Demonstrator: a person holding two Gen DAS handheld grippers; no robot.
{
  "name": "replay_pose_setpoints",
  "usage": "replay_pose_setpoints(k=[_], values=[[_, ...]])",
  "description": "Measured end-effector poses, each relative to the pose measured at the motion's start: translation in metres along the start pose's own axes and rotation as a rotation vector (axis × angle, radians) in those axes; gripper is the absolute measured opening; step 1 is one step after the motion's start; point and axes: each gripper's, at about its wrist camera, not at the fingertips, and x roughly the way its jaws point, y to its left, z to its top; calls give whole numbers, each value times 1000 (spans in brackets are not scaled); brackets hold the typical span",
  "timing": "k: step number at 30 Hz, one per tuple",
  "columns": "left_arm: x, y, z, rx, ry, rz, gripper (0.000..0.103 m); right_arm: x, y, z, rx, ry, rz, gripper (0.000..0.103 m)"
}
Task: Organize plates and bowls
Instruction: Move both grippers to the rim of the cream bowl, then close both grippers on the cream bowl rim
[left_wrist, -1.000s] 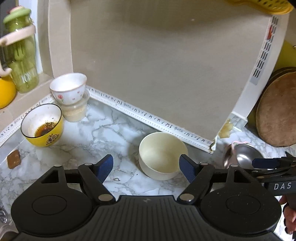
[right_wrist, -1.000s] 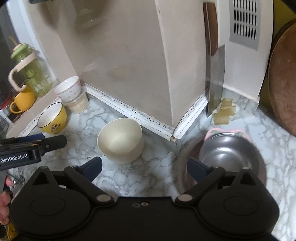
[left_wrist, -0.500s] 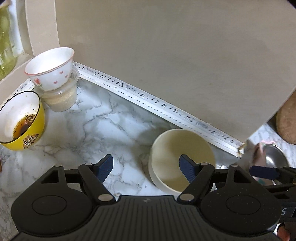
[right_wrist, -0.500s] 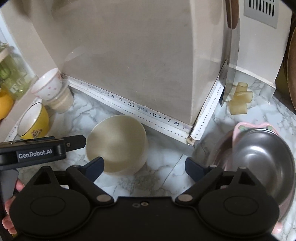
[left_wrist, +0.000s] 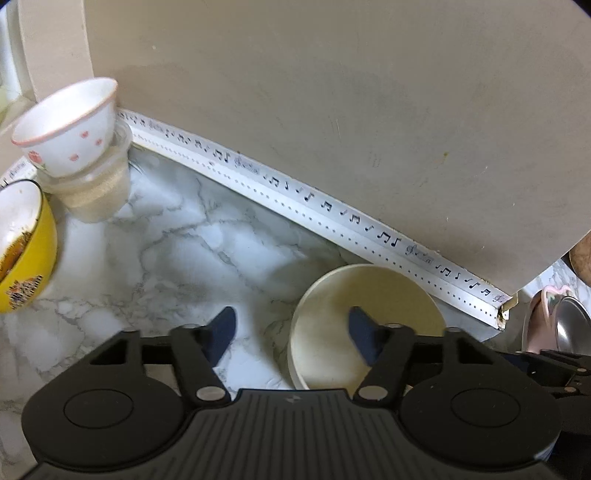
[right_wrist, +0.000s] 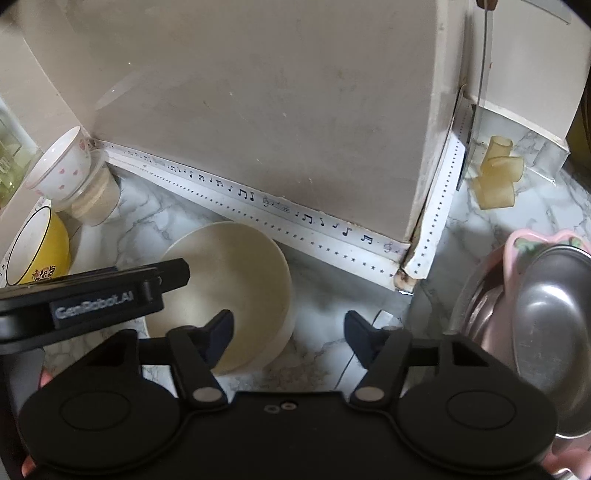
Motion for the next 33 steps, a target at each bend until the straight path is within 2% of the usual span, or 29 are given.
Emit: replay_pose_setpoints(k=[1,5,6,12,19,27,33], values=[[2,-1,0,-2,1,5,59,2,0,0,-1,6,2,56],[8,-5,0,5,7,17,37,5,1,1,-3,12,6,41],[9,-6,0,4,9,19,34,6,0,1,-1,14,7,36],[10,-9,-1,6,13,21,16,6,1,2,-2,21,23,23],[8,-9,-3,15,13,42,8,6,2,2,-5,24,25,17],[0,-13,-11,41,20,63,6,2,2,-2,-9,36,18,13],[-21,-24,-19,65,17,83,6,-12,1,-6,-17,37,16,11]])
